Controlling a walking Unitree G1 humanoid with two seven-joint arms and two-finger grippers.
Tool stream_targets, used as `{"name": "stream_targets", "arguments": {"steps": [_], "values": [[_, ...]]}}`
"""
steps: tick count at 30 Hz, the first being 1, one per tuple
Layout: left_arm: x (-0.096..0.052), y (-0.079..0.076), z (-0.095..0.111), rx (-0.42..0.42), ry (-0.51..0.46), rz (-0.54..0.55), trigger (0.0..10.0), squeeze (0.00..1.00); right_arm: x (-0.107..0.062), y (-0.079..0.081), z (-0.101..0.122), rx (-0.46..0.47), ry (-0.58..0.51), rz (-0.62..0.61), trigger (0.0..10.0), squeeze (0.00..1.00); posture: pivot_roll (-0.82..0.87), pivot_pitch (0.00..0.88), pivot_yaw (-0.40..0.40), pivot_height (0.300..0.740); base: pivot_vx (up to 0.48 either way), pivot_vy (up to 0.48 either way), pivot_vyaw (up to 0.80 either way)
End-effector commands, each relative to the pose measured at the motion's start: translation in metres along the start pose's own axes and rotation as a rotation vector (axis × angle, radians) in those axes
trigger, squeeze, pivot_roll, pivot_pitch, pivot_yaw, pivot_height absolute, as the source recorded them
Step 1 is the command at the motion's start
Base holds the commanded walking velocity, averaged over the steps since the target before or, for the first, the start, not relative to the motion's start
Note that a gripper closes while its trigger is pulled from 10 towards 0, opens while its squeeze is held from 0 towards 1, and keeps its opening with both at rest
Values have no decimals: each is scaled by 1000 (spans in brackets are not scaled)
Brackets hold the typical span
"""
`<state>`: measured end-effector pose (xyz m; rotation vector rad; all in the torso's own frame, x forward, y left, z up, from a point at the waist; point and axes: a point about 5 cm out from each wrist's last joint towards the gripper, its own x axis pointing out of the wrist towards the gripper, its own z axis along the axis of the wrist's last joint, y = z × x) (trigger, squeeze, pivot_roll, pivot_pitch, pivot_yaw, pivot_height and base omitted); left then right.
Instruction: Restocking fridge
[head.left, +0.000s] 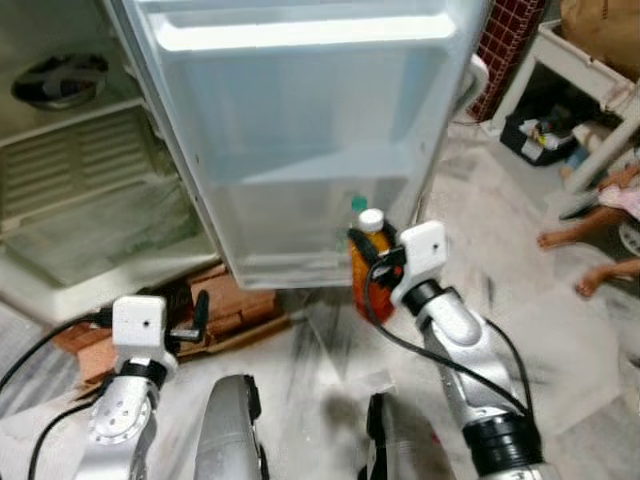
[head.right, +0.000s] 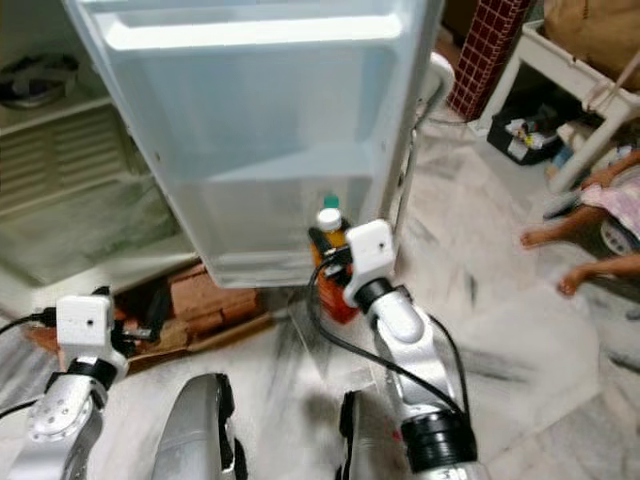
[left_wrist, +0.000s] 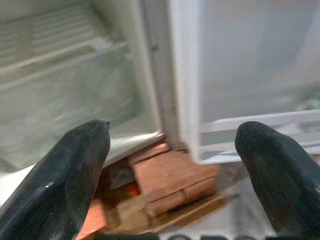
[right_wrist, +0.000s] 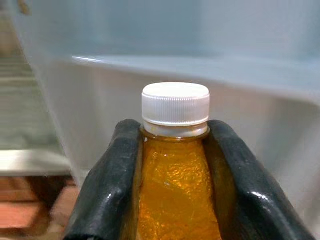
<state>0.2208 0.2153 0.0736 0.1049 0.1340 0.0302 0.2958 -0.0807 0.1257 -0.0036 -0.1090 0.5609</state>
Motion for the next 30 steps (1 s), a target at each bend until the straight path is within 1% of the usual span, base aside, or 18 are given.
{"name": "stream_targets", "arguments": {"steps": [1,9,13,18,24,30], "values": [[1,-6,1,-3,-2,-16,10000,0,-5,-4,3,-20,-17,1,10000,0,17,137,20,588,281,0,769],[2,-7,-1,4,10,-23,10000,0,-4,-4,3,-18,-13,12,10000,0,15,131,22,588,282,0,720],[3,-7,-1,6,12,-27,10000,0,-3,-4,3,-8,-15,23,10000,0,16,130,22,588,277,0,505],[4,-7,-1,7,13,-28,10000,0,-5,3,4,2,-25,77,10000,0,15,127,21,588,262,0,500],[4,-8,-2,5,14,-32,10000,0,-6,5,3,0,-24,85,10000,0,14,127,20,588,255,0,596],[4,-8,-2,3,14,-33,10000,0,-5,3,2,-2,-15,75,10000,0,15,127,18,588,0,0,0]]}}
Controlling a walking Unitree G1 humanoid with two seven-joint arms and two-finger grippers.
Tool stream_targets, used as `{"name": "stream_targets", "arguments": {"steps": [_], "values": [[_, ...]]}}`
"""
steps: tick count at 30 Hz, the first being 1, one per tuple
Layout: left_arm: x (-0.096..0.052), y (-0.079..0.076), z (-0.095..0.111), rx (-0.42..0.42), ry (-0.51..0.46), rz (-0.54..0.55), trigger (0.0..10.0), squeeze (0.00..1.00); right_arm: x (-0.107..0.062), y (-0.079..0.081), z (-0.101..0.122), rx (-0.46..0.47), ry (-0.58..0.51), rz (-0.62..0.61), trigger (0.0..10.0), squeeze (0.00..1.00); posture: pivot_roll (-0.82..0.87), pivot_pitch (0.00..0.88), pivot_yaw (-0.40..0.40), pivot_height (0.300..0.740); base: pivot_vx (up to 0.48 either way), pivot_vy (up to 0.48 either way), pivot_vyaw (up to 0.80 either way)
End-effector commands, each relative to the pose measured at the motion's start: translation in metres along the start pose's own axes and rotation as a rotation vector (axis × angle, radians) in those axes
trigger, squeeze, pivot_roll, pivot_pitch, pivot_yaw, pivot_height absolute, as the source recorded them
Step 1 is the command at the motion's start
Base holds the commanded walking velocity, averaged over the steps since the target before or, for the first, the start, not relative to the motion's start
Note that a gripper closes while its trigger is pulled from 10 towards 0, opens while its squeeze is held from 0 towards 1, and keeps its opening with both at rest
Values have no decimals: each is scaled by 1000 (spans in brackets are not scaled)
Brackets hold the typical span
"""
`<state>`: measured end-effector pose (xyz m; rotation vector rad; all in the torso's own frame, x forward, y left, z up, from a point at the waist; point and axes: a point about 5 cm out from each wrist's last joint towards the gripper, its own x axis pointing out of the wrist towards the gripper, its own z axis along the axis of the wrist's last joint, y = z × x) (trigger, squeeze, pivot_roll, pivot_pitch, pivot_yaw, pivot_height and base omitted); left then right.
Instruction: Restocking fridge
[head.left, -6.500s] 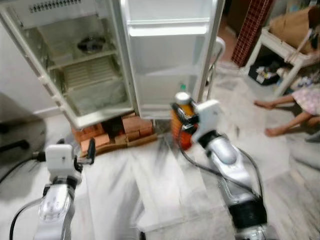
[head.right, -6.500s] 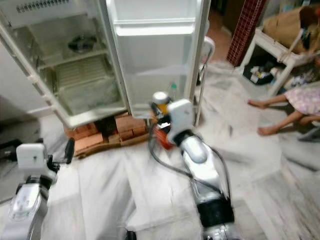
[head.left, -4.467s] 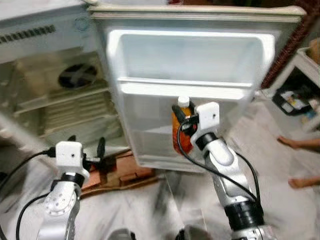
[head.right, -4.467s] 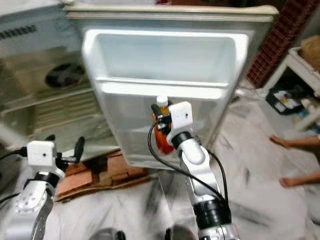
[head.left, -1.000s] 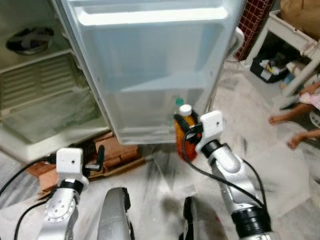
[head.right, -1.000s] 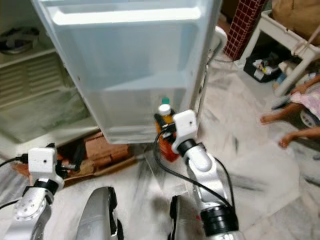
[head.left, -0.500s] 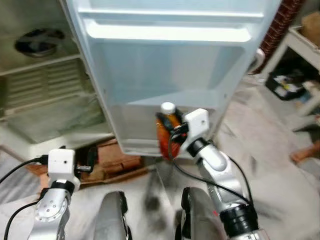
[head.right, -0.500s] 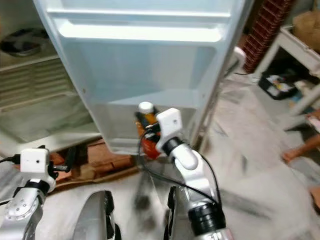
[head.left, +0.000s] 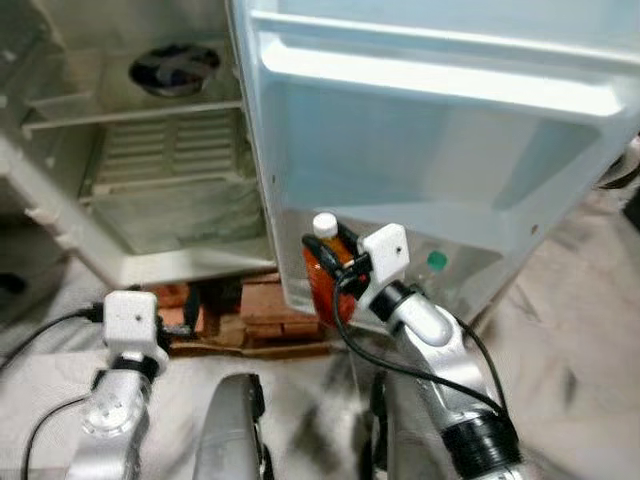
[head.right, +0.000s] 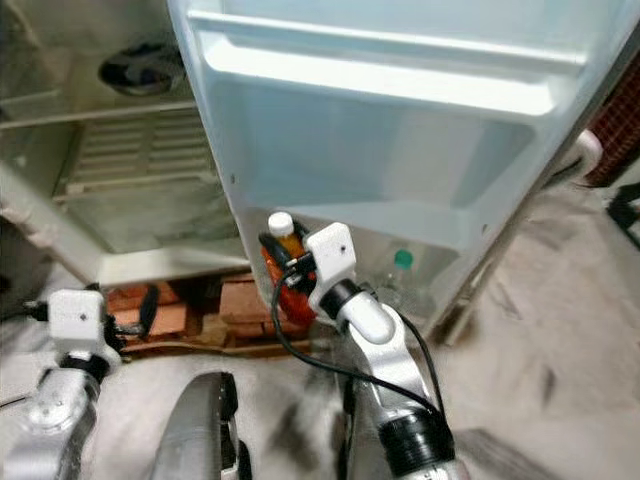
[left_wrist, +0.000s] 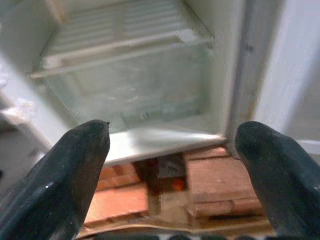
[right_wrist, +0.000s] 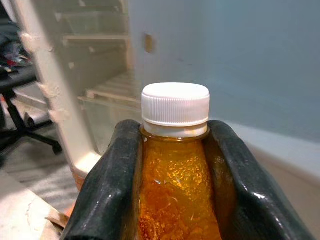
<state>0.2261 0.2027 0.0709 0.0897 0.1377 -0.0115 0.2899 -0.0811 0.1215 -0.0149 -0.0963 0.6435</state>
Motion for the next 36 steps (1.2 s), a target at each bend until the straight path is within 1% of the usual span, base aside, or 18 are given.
{"name": "stream_targets", "arguments": {"steps": [1,4,6,10,11,13,20,23,26,32,34,36], "values": [[-1,5,-1,14,15,13,10000,0,1,-2,6,-6,-27,-21,10000,0,14,129,18,588,0,0,0],[-2,5,-2,10,18,17,10000,0,0,-5,5,-20,-23,-53,10000,0,14,129,18,588,0,0,0],[-2,7,-2,10,22,21,10000,0,1,-9,4,-59,-14,-94,10000,0,16,141,20,588,0,0,0],[-4,9,-1,16,23,27,10000,0,-1,-13,1,-63,-8,-121,10000,0,21,148,20,588,0,0,0],[-5,10,-2,18,28,32,10000,0,-2,-13,-1,-51,-2,-127,10000,0,23,153,21,588,0,0,0],[-7,10,-2,20,31,33,10000,0,-2,-13,-4,-48,4,-128,10000,0,24,156,22,588,0,0,0],[-11,14,0,32,32,60,10000,0,-1,-7,-11,-33,19,-116,10000,0,31,178,17,538,0,0,0],[-14,17,1,29,33,74,10000,0,1,-4,-11,-32,5,-106,10000,0,37,190,14,513,0,0,0],[-19,17,3,27,28,80,10000,0,5,-1,-10,-45,-3,-86,10000,0,49,211,12,513,0,0,0],[-26,17,4,29,34,83,10000,0,10,1,-10,-47,-9,-83,10000,0,63,237,7,513,0,0,0],[-27,17,4,29,35,84,10000,0,11,1,-10,-60,-10,-85,10000,0,66,243,6,513,0,0,0],[-32,17,6,28,38,89,10000,0,16,-2,-10,-99,-28,-105,10000,0,81,261,-9,513,0,0,0]]}}
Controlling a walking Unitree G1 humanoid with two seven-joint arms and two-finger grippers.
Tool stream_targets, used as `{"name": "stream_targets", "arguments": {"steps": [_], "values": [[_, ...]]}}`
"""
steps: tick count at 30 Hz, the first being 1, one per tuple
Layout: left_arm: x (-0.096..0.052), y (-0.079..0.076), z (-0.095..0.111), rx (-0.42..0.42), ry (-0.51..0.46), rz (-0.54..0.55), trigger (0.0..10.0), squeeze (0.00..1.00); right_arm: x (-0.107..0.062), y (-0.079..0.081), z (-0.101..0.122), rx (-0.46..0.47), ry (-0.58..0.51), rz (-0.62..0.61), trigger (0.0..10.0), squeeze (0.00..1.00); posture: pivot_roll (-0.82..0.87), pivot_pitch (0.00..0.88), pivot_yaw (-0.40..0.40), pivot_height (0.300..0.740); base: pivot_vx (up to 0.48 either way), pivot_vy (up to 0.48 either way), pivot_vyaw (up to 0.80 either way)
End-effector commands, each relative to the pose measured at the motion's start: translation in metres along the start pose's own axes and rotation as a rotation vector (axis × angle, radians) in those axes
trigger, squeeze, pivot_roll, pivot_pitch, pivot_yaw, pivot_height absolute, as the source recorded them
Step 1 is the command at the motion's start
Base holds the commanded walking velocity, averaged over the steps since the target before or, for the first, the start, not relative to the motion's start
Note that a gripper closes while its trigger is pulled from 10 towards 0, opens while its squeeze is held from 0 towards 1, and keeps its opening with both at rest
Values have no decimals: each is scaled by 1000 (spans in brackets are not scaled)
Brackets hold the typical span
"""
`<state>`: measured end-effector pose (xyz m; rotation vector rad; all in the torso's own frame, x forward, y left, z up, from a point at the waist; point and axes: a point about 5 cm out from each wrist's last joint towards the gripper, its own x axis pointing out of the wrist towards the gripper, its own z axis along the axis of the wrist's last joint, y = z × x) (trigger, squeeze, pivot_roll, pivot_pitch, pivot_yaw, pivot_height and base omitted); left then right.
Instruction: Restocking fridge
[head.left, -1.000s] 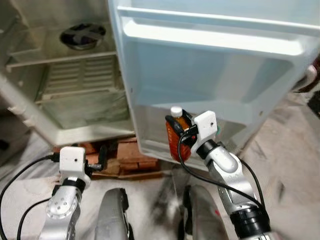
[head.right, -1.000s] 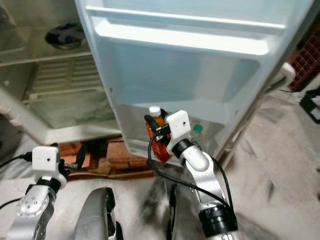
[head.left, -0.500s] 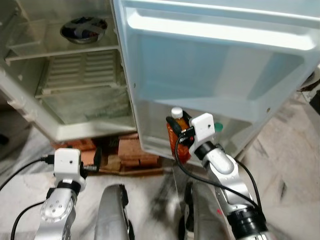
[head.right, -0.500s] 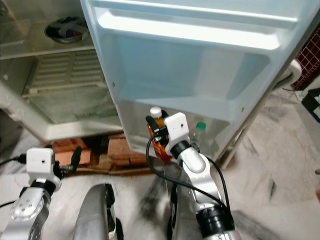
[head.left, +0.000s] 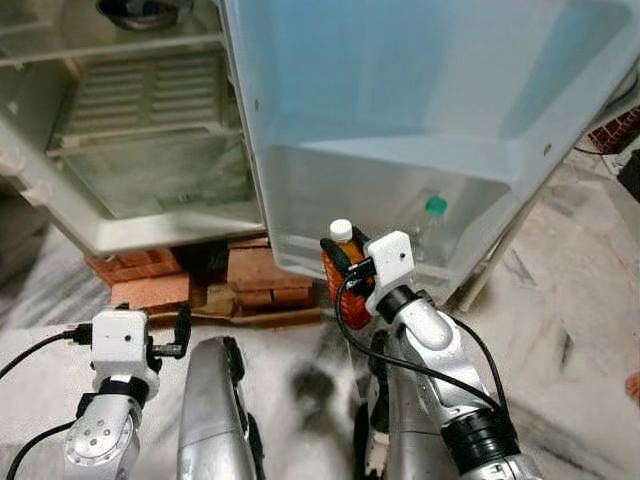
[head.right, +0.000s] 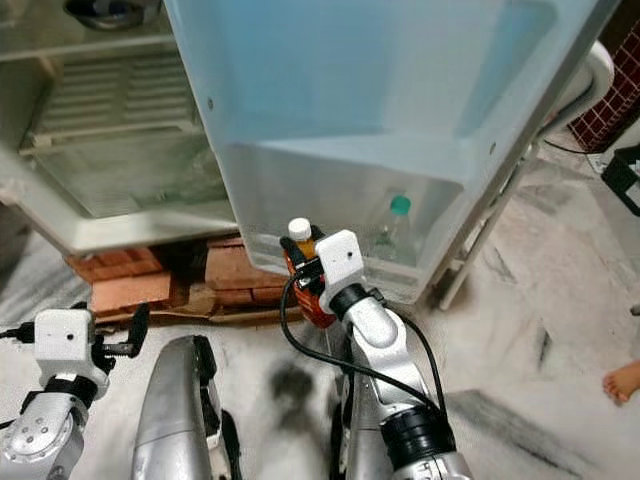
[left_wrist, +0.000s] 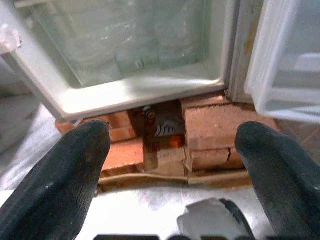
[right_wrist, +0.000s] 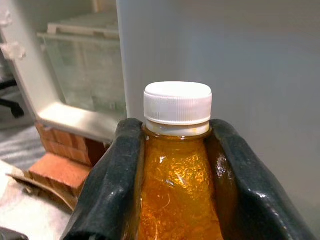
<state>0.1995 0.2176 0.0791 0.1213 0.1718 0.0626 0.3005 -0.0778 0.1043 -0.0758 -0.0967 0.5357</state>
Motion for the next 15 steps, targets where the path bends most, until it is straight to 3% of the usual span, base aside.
{"name": "stream_targets", "arguments": {"steps": [1,4,7,9,15], "values": [[-5,3,3,0,0,18,10000,0,9,0,9,-40,-55,-10,10000,0,87,265,-13,513,0,0,0],[-7,3,3,1,2,21,10000,0,12,-1,11,-56,-69,-22,10000,0,105,275,-11,513,0,0,0],[-13,6,5,10,4,34,10000,0,36,-3,31,-193,-150,-44,10000,0,130,287,-5,513,0,0,0],[-15,7,4,15,6,34,10000,0,43,-5,39,-227,-178,-56,10000,0,138,290,-3,513,0,0,0],[-23,10,4,35,25,32,10000,0,58,-18,62,-270,-242,-99,10000,0,157,292,4,513,0,0,0]]}}
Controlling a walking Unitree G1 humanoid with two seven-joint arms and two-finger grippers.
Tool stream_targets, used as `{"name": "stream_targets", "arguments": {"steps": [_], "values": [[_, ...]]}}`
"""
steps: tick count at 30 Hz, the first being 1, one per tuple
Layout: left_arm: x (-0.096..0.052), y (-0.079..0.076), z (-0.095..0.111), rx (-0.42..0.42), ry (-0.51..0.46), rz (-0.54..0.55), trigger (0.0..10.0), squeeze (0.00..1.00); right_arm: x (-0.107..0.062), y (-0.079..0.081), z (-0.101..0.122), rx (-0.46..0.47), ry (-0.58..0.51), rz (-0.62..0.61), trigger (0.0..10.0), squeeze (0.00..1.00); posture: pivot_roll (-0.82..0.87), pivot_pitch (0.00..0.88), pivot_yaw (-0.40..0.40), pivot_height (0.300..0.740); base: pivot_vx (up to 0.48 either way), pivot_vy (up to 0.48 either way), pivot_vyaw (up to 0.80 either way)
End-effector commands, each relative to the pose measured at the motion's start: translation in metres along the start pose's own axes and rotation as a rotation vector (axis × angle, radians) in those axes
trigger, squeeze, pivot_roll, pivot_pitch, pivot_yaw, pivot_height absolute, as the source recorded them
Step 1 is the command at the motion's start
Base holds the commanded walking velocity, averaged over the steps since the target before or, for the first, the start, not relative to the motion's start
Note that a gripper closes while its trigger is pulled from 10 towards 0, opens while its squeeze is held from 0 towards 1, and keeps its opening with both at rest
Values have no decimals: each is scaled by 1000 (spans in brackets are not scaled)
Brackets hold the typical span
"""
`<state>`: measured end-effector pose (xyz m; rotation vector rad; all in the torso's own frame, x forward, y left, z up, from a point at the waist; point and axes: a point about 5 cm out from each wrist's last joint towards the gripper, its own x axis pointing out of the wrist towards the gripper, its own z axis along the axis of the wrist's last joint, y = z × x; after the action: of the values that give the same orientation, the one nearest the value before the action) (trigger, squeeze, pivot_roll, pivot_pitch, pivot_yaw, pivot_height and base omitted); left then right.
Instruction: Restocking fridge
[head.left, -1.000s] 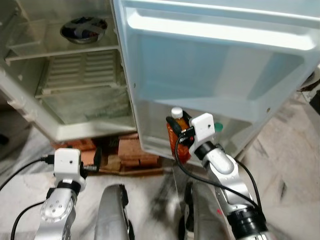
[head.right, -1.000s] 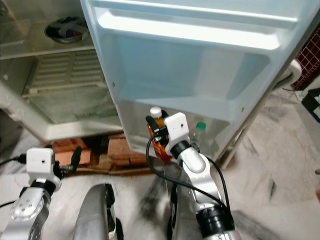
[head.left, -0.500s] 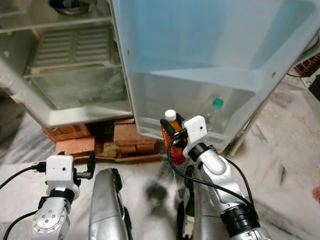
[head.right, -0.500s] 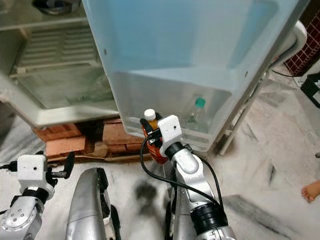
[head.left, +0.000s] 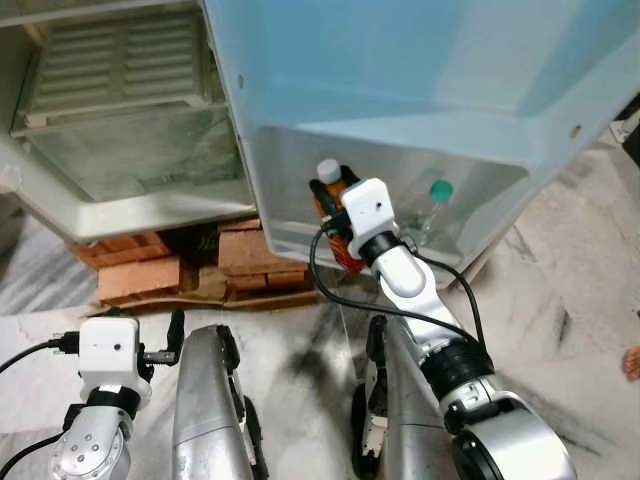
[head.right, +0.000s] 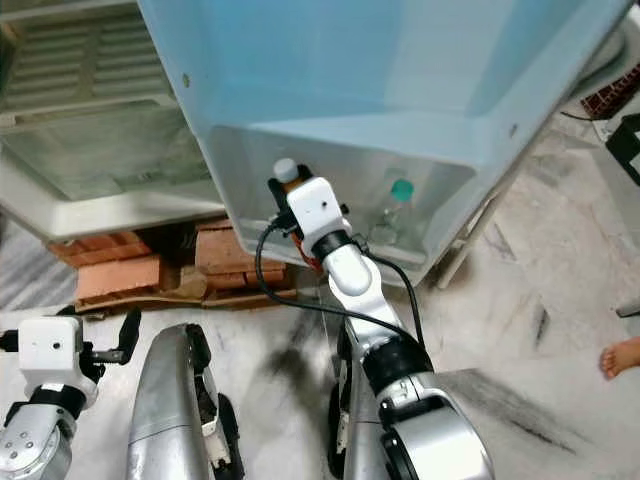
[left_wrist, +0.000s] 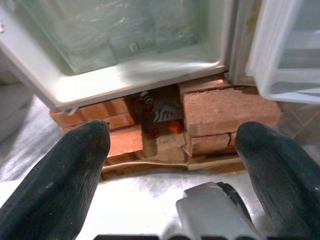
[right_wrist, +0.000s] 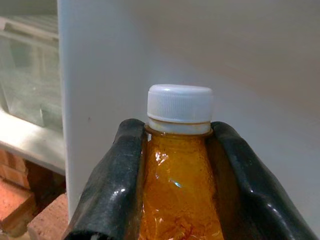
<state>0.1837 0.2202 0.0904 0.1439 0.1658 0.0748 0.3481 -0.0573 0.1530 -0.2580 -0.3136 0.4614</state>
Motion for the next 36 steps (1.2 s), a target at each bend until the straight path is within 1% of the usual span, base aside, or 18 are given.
{"name": "stream_targets", "arguments": {"steps": [1,5,8,10,11,12,13,15,18,20,22,26,27,30,33,34,35,36], "values": [[-6,5,-4,16,32,15,10000,0,7,-13,16,-36,-87,-45,10000,0,160,293,5,513,0,0,0],[-7,3,-2,24,36,8,10000,0,7,-16,16,-26,-100,-33,10000,0,160,296,8,513,0,0,0],[-6,3,-2,28,41,2,10000,0,3,-11,18,-1,-132,21,10000,0,154,300,15,513,0,0,0],[-5,4,-3,28,42,1,10000,0,3,-10,19,1,-138,33,10000,0,150,299,18,513,0,0,0],[-4,3,-2,29,43,-1,10000,0,1,-9,23,-35,-169,59,10000,0,146,295,20,513,0,0,0],[-4,3,-2,29,43,-1,10000,0,1,-9,23,-35,-169,59,10000,0,146,295,20,513,0,0,0],[-3,3,-2,30,43,-4,10000,0,-2,-7,28,-88,-208,88,10000,0,143,294,22,513,0,0,0],[-2,3,-1,33,42,-8,10000,0,-4,-7,33,-128,-241,105,10000,0,138,291,24,513,0,0,0],[0,2,-1,34,42,-9,10000,0,-6,-8,36,-153,-267,118,10000,0,137,288,24,513,0,0,0],[2,2,-1,38,42,-10,10000,0,-12,-11,42,-194,-291,122,10000,0,137,281,24,513,0,0,0],[2,3,-1,39,42,-11,10000,0,-14,-12,42,-193,-287,119,10000,0,137,281,24,513,0,0,0],[5,4,-1,47,44,-9,10000,0,-28,-16,44,-190,-279,134,10000,0,124,272,29,513,0,0,0],[6,4,-1,48,45,-12,10000,0,-31,-18,45,-197,-282,131,10000,0,120,270,30,513,0,0,0],[9,4,-1,52,44,-23,10000,0,-34,-19,48,-228,-298,136,10000,0,113,269,34,513,0,0,0],[11,3,-1,52,44,-27,10000,0,-35,-19,45,-245,-300,136,10000,0,107,261,34,513,0,0,0],[12,2,-1,52,43,-29,10000,0,-38,-19,40,-266,-296,136,10000,0,106,259,35,513,0,0,0],[16,1,-1,52,40,-34,10000,0,-42,-20,29,-309,-277,140,10000,0,108,256,36,513,0,0,0],[16,1,-1,52,39,-34,10000,0,-42,-19,26,-315,-270,138,10000,0,111,255,36,513,0,0,0]]}}
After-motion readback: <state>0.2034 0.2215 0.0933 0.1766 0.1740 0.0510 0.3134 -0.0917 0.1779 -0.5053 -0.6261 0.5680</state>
